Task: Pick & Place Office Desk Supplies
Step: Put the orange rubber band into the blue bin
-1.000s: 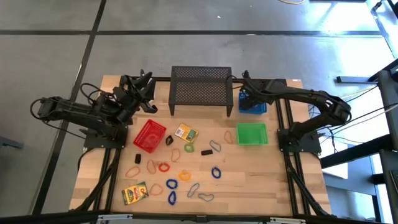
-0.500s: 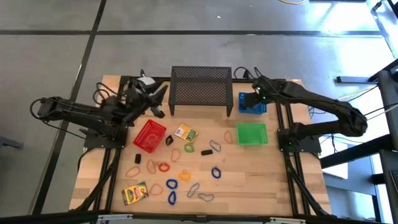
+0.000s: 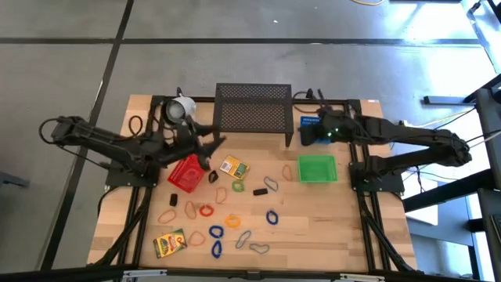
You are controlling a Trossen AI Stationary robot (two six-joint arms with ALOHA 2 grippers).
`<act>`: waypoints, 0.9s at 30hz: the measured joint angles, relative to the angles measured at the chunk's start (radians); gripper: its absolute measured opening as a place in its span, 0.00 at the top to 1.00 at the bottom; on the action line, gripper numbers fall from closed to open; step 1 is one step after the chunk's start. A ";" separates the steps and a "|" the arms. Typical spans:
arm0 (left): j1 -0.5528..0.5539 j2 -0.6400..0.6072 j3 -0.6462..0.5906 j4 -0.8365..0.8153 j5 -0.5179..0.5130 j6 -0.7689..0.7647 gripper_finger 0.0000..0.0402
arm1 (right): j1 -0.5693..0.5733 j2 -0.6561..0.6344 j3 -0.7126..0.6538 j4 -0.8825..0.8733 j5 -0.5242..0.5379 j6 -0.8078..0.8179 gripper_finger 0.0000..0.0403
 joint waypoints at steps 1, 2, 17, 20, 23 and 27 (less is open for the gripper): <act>-0.017 0.020 0.028 -0.036 0.007 0.004 0.48 | 0.024 0.006 0.000 0.019 0.002 0.000 0.66; -0.034 0.040 0.054 -0.083 0.008 0.007 0.47 | 0.048 0.011 0.000 0.043 0.002 0.002 0.66; -0.302 0.309 0.328 -0.974 0.366 -0.559 0.47 | 0.367 0.105 0.000 0.060 0.160 0.172 0.66; -0.374 0.380 0.327 -1.062 0.420 -0.659 0.47 | 0.403 0.134 0.000 0.059 0.163 0.191 0.66; -0.433 0.456 0.327 -1.129 0.422 -0.751 0.47 | 0.430 0.166 0.000 0.058 0.163 0.198 0.66; -0.486 0.556 0.327 -1.197 0.432 -0.820 0.47 | 0.457 0.202 0.000 0.058 0.162 0.213 0.66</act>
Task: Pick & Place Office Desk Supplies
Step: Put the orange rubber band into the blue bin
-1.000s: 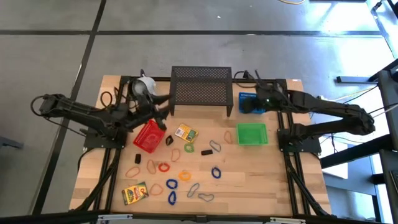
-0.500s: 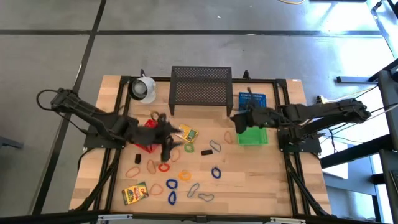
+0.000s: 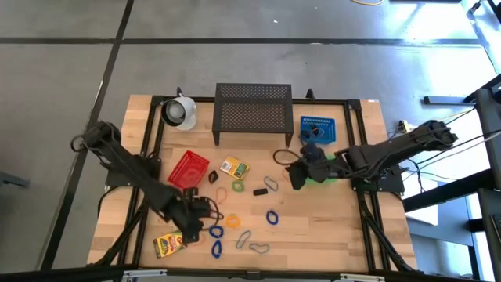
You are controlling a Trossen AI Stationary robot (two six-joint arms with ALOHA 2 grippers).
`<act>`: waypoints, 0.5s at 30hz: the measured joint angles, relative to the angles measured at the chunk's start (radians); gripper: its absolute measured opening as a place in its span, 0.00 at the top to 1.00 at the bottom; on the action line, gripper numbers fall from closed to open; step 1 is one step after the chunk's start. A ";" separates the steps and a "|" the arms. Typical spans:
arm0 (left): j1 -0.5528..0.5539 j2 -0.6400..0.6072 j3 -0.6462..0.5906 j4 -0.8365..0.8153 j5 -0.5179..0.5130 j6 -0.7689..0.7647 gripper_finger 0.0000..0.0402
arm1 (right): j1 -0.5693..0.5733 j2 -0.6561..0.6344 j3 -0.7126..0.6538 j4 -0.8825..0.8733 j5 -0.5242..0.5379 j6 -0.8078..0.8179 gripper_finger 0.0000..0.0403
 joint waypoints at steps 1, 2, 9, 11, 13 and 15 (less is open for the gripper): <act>-0.009 0.021 0.000 -0.016 0.020 -0.016 0.47 | 0.006 0.007 0.000 0.000 0.000 0.002 0.66; -0.017 0.041 0.000 -0.032 0.041 -0.035 0.47 | 0.011 0.014 0.000 0.000 -0.004 0.003 0.66; -0.027 0.143 0.000 -0.138 0.119 -0.128 0.47 | 0.039 0.039 0.000 0.000 -0.008 0.003 0.66; -0.018 0.156 0.000 -0.125 0.123 -0.112 0.47 | 0.039 0.039 0.000 0.000 -0.008 0.003 0.66; -0.006 0.170 0.000 -0.124 0.120 -0.086 0.48 | 0.039 0.039 0.000 0.000 -0.008 0.003 0.66; 0.007 0.184 -0.001 -0.127 0.110 -0.052 0.49 | 0.039 0.039 0.000 0.000 -0.007 0.003 0.66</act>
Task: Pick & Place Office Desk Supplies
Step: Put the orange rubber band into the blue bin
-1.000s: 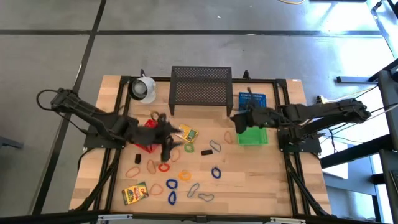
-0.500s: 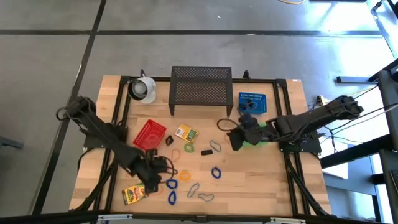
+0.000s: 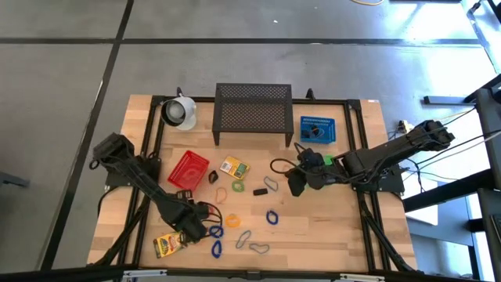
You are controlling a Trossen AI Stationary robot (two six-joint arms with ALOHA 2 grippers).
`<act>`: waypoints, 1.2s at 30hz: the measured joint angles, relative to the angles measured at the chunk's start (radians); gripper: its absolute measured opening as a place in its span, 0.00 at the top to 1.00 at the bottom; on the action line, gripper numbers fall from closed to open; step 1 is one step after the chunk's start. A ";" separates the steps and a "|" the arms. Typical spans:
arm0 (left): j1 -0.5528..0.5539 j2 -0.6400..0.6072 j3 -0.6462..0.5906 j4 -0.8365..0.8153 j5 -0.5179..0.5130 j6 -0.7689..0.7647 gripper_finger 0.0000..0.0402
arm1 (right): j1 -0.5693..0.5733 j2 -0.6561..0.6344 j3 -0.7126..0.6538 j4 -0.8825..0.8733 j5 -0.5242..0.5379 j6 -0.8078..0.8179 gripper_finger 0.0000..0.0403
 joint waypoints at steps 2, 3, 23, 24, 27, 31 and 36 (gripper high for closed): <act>0.019 0.013 0.000 0.000 -0.003 0.036 0.50 | 0.000 0.000 0.000 0.000 0.000 0.000 0.66; 0.029 0.022 0.000 0.000 -0.003 0.058 0.51 | 0.000 0.000 0.000 0.000 0.000 0.000 0.66; 0.131 0.023 -0.059 0.077 0.151 0.185 0.91 | 0.008 0.000 0.000 -0.008 -0.001 -0.017 0.69; 0.131 0.014 -0.060 0.078 0.146 0.183 0.95 | 0.008 0.000 0.000 -0.008 -0.001 -0.020 0.69; 0.129 -0.031 -0.062 0.104 0.159 0.158 0.98 | 0.008 0.000 0.000 -0.008 -0.004 -0.027 0.70; 0.128 -0.135 -0.060 0.131 0.145 0.134 0.99 | 0.008 0.000 0.000 -0.008 -0.004 -0.029 0.72; 0.128 -0.294 -0.060 0.288 0.024 0.162 0.99 | 0.008 0.000 0.000 0.004 -0.004 -0.037 0.74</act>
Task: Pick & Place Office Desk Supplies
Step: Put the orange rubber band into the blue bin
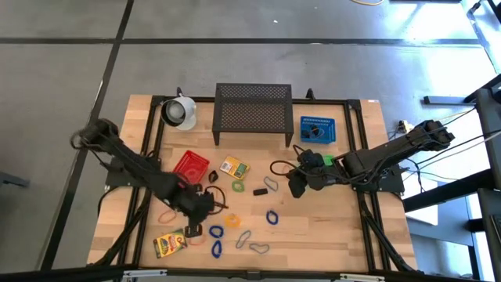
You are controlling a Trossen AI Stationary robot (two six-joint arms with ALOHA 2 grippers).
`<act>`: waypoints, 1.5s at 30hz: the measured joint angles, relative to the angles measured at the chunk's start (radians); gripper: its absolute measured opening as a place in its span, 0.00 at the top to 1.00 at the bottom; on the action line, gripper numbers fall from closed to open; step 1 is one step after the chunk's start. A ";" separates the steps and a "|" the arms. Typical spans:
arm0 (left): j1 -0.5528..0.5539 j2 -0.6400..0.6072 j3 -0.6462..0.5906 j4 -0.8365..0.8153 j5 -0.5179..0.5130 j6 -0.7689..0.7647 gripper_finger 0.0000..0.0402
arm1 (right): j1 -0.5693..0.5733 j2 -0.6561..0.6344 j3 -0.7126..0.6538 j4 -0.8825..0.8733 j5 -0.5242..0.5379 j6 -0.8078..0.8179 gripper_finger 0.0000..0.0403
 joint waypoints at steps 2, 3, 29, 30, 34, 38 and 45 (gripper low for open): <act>0.003 -0.056 0.000 0.095 -0.088 0.046 0.99 | 0.000 0.000 0.000 0.016 0.000 -0.021 0.74; 0.004 -0.078 0.001 0.146 -0.138 0.074 0.99 | 0.000 0.000 0.000 0.030 -0.001 -0.032 0.75; 0.296 -0.090 0.003 0.983 -0.236 0.504 0.99 | -0.006 0.000 0.000 0.647 0.036 -0.791 0.35; 0.302 -0.077 0.003 1.001 -0.233 0.504 0.99 | -0.007 0.000 0.000 0.654 0.039 -0.815 0.34; 0.330 -0.034 0.003 1.064 -0.234 0.503 0.99 | -0.015 0.000 0.000 0.658 0.032 -0.865 0.34; 0.354 -0.001 0.003 1.118 -0.208 0.503 0.99 | -0.026 0.000 0.000 0.657 0.030 -0.904 0.35; 0.384 0.049 0.004 1.231 -0.150 0.492 0.99 | -0.052 0.002 0.000 0.658 0.030 -0.907 0.36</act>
